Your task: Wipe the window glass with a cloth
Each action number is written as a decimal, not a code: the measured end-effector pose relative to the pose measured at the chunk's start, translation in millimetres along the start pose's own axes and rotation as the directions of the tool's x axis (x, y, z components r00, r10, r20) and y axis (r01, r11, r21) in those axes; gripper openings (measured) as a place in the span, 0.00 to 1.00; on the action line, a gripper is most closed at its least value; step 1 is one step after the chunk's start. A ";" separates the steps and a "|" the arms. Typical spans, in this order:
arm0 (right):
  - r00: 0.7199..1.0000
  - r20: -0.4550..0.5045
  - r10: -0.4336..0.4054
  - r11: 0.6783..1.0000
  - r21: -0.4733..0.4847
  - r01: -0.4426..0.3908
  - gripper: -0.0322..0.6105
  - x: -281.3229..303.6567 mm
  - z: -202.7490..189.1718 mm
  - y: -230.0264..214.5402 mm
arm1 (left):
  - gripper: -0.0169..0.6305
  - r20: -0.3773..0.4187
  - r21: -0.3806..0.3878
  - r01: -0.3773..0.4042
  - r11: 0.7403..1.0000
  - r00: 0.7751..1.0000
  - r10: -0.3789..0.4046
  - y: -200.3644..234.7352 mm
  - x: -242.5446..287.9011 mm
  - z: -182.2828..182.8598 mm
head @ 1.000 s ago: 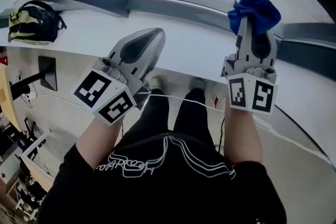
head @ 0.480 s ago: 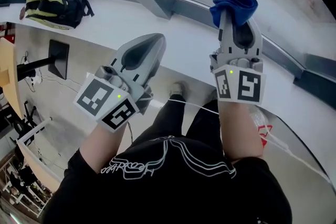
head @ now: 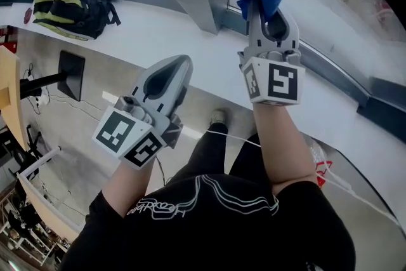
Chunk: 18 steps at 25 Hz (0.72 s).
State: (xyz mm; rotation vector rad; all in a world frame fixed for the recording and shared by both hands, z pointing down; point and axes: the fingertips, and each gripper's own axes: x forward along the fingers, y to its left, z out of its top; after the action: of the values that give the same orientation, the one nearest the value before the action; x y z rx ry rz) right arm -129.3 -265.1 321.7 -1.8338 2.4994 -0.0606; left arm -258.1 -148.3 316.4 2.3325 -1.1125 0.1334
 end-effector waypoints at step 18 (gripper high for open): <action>0.998 -0.010 -0.056 0.996 -0.070 0.055 0.16 53.7 -16.6 -2.8 | 0.04 0.020 -0.049 -0.009 0.999 1.000 0.010 10.0 0.7 -22.4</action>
State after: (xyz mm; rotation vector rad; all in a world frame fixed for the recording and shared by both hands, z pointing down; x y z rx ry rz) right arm -143.6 -317.0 337.9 -1.9355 2.4890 0.0140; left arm -261.9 -142.4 339.9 2.2901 -1.1248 0.0848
